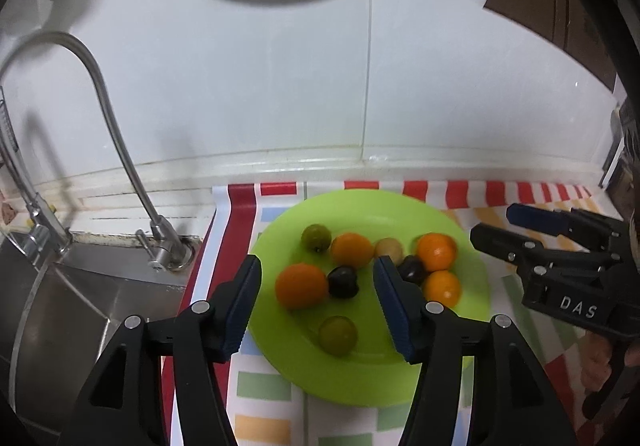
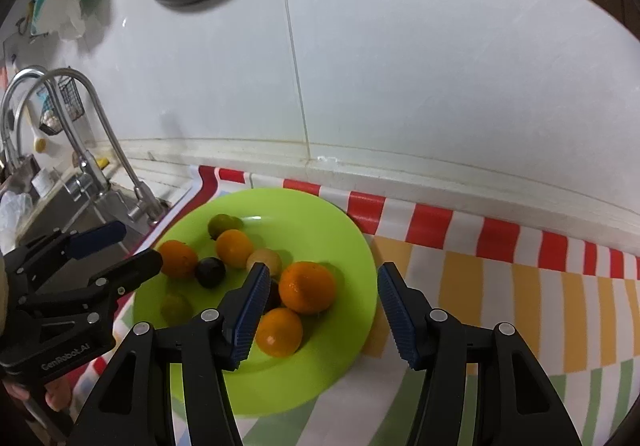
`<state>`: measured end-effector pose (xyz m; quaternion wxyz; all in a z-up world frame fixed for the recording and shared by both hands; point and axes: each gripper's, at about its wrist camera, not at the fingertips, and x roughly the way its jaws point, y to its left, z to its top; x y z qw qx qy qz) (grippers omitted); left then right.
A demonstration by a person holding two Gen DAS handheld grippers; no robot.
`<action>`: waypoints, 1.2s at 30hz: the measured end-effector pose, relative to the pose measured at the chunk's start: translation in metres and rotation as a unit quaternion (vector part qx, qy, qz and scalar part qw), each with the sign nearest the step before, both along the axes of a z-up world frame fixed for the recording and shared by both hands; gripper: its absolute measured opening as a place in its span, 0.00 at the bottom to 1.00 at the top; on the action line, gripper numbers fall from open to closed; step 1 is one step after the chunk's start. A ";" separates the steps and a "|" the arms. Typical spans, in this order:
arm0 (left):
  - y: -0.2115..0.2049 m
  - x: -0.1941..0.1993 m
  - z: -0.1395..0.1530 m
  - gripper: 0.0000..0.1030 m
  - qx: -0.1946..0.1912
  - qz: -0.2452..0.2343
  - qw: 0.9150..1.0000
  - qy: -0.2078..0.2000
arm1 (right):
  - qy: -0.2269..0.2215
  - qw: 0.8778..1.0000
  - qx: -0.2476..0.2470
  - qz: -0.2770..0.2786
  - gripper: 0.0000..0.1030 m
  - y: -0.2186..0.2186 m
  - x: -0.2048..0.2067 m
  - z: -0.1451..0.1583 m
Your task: Organize fruits
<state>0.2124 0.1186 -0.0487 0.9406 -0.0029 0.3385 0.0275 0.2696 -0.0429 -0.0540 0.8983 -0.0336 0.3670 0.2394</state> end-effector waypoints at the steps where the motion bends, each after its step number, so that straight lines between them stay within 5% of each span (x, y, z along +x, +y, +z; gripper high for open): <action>1: -0.001 -0.003 0.003 0.56 -0.001 0.002 1.000 -0.001 | -0.003 1.000 0.001 -0.002 0.55 -0.002 -0.003 0.003; 15: -0.039 -0.065 0.044 0.67 0.002 0.010 1.000 -0.029 | -0.045 0.998 0.013 -0.042 0.56 -0.050 -0.070 0.055; 17: -0.042 -0.074 0.047 0.71 0.003 0.015 0.999 -0.033 | -0.051 0.997 0.007 -0.054 0.66 -0.058 -0.081 0.061; 24: -0.057 -0.113 0.062 0.84 0.013 0.015 0.998 -0.061 | -0.066 0.994 0.004 -0.081 0.72 -0.082 -0.121 0.075; 36: -0.078 -0.170 0.079 0.92 0.013 -0.002 0.996 -0.084 | -0.094 0.989 0.007 -0.118 0.81 -0.114 -0.186 0.094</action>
